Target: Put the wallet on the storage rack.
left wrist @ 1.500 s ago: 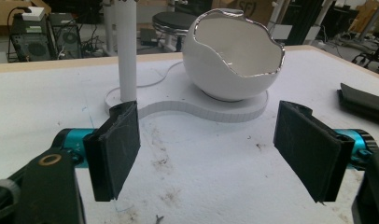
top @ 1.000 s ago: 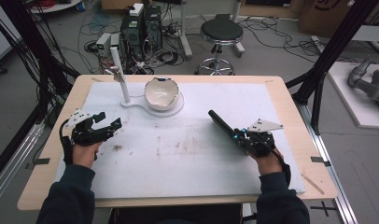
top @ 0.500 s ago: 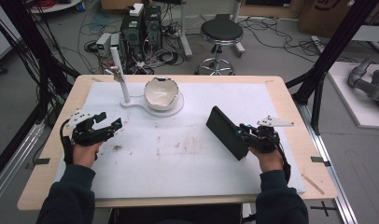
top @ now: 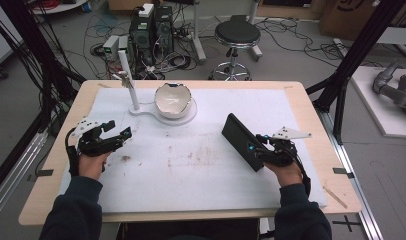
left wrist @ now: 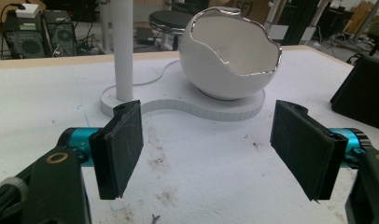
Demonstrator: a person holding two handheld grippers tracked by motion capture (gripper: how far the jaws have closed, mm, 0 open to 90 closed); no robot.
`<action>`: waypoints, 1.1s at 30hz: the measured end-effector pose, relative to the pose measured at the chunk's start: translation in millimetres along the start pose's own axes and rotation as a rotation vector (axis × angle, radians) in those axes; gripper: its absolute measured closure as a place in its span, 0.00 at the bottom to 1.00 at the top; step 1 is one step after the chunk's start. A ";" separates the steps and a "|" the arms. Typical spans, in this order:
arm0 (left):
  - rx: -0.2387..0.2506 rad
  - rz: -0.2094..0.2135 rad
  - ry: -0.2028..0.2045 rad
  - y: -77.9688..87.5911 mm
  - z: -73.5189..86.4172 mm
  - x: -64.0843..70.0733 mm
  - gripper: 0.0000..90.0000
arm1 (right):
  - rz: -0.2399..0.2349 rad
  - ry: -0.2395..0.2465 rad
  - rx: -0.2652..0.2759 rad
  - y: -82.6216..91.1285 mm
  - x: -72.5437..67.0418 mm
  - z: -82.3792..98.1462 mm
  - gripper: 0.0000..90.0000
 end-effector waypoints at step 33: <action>-0.004 0.003 0.013 0.3 2.0 -1.1 0.29 | 0.019 0.066 -0.028 2.7 -0.8 27.4 0.83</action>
Point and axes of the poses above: each handheld gripper's, and its own axes: y roughly backward along the jaws, z roughly out of its underside, x roughly to its right, the point moved 6 cm from there along -y, roughly forward along the jaws, and after that the axes turned 10 degrees about z, right-handed, at the moved point
